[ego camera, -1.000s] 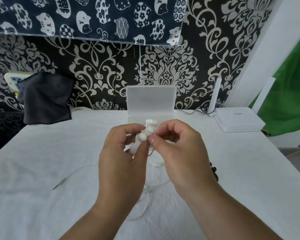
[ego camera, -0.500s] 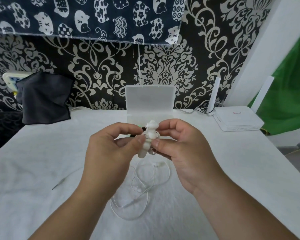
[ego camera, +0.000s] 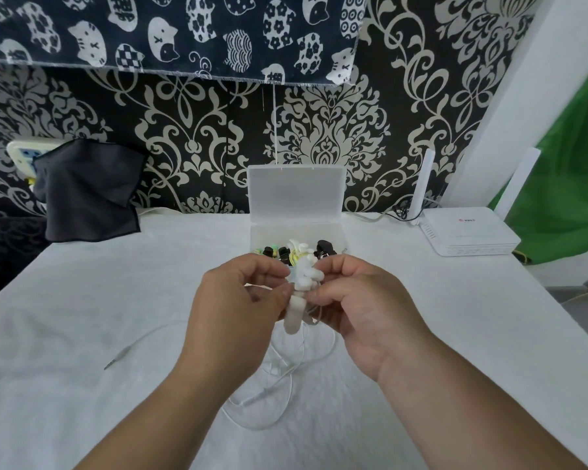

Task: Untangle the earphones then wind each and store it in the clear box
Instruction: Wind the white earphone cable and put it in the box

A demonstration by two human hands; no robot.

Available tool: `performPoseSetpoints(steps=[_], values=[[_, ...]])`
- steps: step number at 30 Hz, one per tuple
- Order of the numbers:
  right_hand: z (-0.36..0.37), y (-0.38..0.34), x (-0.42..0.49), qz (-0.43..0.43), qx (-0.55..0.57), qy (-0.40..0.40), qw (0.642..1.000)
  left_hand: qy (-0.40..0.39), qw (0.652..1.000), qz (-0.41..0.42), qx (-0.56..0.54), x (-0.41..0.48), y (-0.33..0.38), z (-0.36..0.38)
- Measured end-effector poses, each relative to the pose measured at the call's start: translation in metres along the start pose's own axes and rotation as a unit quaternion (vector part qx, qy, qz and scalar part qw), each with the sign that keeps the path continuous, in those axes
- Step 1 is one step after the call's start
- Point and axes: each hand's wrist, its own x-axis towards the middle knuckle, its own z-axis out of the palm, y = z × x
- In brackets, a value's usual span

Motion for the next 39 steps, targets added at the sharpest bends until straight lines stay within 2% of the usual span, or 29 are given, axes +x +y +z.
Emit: performPoseSetpoints(steps=[6, 9, 12, 15, 18, 22, 30, 37, 39], values=[[0.011, 0.014, 0.005, 0.063, -0.146, -0.031, 0.987, 0.055, 0.99, -0.12, -0.047, 0.006, -0.026, 0.007], [0.015, 0.019, 0.011, 0.034, -0.181, -0.034, 0.982, 0.076, 0.981, -0.157, -0.09, 0.012, -0.029, 0.004], [0.013, 0.013, 0.025, -0.036, -0.246, 0.039, 0.968, 0.066, 0.98, -0.165, -0.085, 0.017, -0.025, -0.003], [0.006, 0.005, 0.045, -0.126, -0.342, 0.143, 0.92, 0.088, 0.983, -0.146, -0.062, 0.021, -0.022, -0.017], [0.007, 0.005, 0.064, -0.171, -0.381, 0.175, 0.892, 0.113, 0.983, -0.132, -0.05, 0.023, -0.023, -0.031], [0.031, 0.017, 0.081, -0.213, -0.418, 0.173, 0.866, 0.128, 0.982, -0.129, -0.053, 0.023, -0.027, -0.045], [0.04, 0.034, 0.087, -0.212, -0.502, 0.122, 0.83, 0.136, 0.985, -0.105, 0.006, 0.032, -0.025, -0.067], [0.021, 0.031, 0.08, -0.212, -0.541, 0.054, 0.812, 0.109, 0.987, -0.111, 0.05, 0.034, -0.025, -0.068], [0.019, 0.033, 0.078, -0.22, -0.522, 0.038, 0.823, 0.097, 0.988, -0.108, 0.055, 0.032, -0.025, -0.066]])
